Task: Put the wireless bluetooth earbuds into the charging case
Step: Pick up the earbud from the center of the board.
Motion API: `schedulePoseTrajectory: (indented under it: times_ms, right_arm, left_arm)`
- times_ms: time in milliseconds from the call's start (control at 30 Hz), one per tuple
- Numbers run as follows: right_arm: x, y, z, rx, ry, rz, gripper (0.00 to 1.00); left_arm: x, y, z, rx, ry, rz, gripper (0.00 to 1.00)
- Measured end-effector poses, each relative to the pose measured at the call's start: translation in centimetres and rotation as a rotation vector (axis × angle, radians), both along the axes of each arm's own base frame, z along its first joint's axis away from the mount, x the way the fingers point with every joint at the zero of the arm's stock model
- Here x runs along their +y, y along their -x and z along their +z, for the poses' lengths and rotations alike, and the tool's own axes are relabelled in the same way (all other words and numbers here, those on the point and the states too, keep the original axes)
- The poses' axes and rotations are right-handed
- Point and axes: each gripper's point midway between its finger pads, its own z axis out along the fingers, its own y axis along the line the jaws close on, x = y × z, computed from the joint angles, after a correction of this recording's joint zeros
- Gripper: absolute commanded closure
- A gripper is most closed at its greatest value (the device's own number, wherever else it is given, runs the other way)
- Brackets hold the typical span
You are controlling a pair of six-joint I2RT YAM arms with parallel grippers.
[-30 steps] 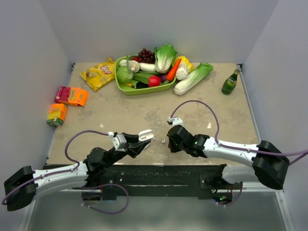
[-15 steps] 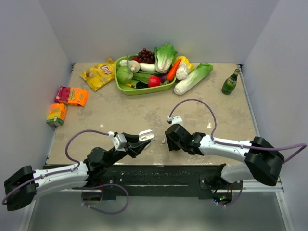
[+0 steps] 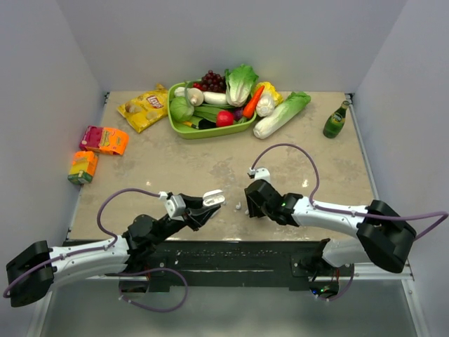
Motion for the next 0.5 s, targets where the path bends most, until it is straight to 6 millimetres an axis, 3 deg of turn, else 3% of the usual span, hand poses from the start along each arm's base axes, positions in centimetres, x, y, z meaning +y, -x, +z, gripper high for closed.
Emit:
schedulePoseTrajectory:
  times_ms: [500]
  right_arm:
    - [0.35, 0.02, -0.99, 0.025, 0.006, 0.016, 0.56]
  left_arm:
    - [-0.09, 0.10, -0.08, 0.000, -0.003, -0.007, 1.00]
